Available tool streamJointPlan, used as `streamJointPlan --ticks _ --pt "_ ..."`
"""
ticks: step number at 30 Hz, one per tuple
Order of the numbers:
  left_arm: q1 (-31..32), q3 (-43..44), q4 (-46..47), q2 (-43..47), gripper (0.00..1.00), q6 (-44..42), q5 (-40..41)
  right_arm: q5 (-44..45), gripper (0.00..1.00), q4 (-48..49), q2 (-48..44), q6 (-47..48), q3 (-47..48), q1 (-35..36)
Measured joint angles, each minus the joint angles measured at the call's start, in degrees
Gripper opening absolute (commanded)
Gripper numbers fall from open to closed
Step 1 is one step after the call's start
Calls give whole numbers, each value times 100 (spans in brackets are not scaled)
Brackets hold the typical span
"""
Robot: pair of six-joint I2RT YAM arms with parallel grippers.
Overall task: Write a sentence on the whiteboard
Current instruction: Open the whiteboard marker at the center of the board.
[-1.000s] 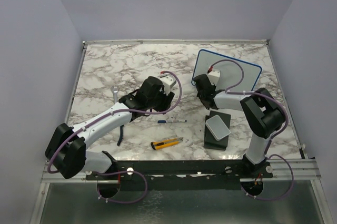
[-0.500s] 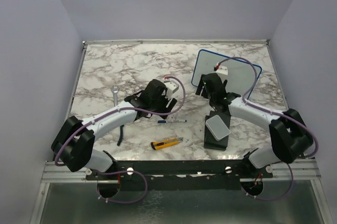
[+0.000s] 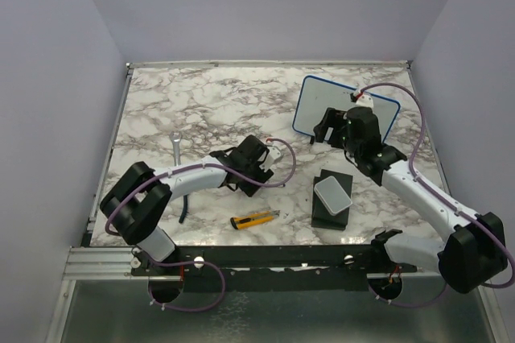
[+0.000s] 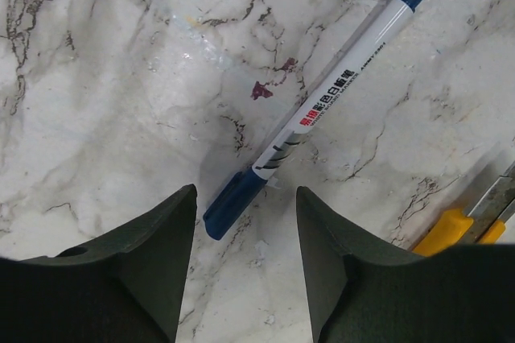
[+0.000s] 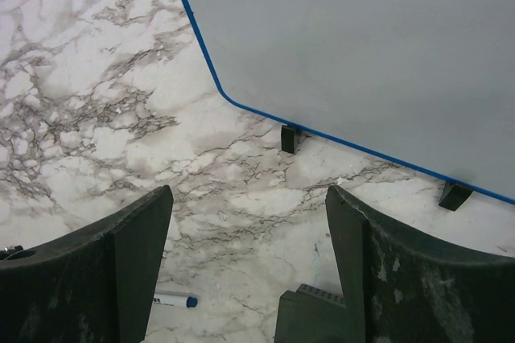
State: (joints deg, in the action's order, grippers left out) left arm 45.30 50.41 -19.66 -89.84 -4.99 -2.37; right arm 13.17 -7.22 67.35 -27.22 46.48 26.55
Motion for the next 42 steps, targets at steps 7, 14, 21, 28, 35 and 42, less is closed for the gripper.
streamJointPlan --ticks 7,14,21,28,35,42 --pt "177 -2 -61 -214 35 -46 2 -579 81 -92 -133 76 0 -337" --pt "420 66 -57 -280 19 -118 39 -846 81 -195 -199 76 -2 -337" --pt "911 57 -55 -269 4 -208 243 -1012 83 -367 -470 186 -4 -337" --pt "1274 -361 -26 553 1 -295 516 -2079 83 -957 -619 428 50 -540" --pt "1259 -396 343 1832 1 -369 308 -4216 83 -1283 -568 546 142 -1115" --pt "1272 -396 380 2037 1 -391 -74 -6194 78 -1307 -144 636 140 -1082"
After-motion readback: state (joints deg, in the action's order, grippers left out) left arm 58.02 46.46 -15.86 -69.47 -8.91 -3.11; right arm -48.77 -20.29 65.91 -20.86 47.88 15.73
